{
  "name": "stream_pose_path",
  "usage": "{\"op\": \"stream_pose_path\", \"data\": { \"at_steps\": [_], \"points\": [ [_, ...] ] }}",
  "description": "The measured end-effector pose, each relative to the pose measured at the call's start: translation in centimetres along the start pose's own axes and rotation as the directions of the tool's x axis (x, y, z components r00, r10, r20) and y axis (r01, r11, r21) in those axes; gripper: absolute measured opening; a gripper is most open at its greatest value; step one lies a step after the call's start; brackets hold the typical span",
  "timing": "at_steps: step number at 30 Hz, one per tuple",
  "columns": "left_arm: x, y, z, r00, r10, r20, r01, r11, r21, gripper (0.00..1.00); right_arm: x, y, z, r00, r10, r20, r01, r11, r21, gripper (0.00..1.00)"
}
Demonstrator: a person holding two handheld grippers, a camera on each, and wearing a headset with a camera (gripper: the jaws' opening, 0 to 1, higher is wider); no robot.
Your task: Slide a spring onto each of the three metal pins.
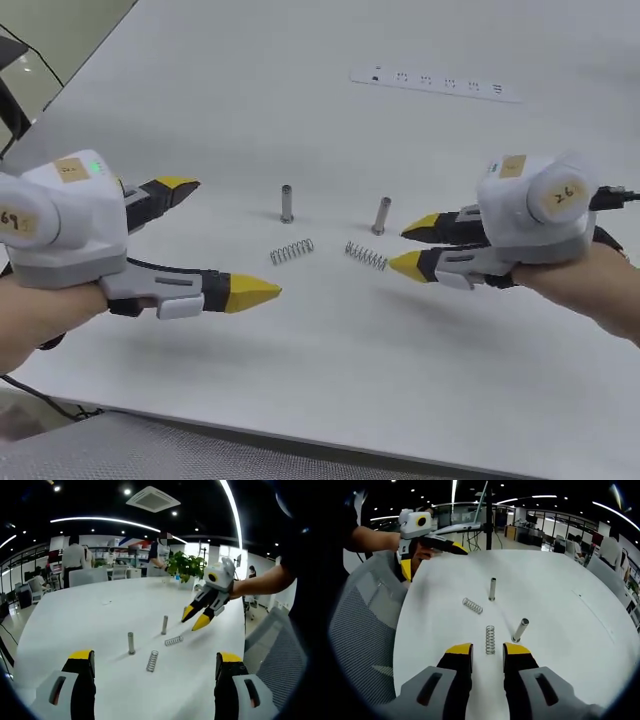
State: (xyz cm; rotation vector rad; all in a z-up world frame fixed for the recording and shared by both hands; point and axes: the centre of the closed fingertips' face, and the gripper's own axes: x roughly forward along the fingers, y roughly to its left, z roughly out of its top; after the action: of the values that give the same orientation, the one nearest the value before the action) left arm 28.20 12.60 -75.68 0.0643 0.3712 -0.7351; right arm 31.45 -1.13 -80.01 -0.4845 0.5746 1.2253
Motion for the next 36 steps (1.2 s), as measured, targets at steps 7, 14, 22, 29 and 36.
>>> {"op": "stream_pose_path", "data": {
  "at_steps": [7, 14, 22, 29, 36],
  "points": [
    [0.0, 0.0, -0.1, 1.0000, -0.002, -0.001, 0.002, 1.000, -0.004, 0.98, 1.3, 0.2, -0.3, 0.9997, 0.013, -0.020, -0.013, 1.000, 0.002, 0.21],
    [-0.1, -0.1, -0.3, 1.0000, -0.003, -0.004, 0.003, 1.000, -0.005, 0.98, 2.5, -0.1, -0.4, 0.9996, 0.016, -0.025, -0.015, 1.000, 0.016, 0.20],
    [-0.1, -0.1, -0.1, 1.0000, 0.001, 0.002, -0.001, 1.000, -0.007, 0.98, 3.2, -0.6, -1.2, 0.9991, 0.004, -0.043, -0.002, 1.000, 0.031, 0.19],
    [-0.2, -0.1, -0.2, 1.0000, 0.000, -0.002, 0.000, 1.000, -0.007, 0.98, 3.7, -0.5, -1.6, 0.9978, 0.014, -0.065, -0.012, 1.000, 0.024, 0.18],
    [-0.2, -0.1, -0.1, 1.0000, -0.004, -0.005, 0.004, 1.000, 0.000, 0.98, 4.5, -0.3, -1.9, 0.9965, 0.023, -0.080, -0.021, 1.000, 0.022, 0.17]
  ]
}}
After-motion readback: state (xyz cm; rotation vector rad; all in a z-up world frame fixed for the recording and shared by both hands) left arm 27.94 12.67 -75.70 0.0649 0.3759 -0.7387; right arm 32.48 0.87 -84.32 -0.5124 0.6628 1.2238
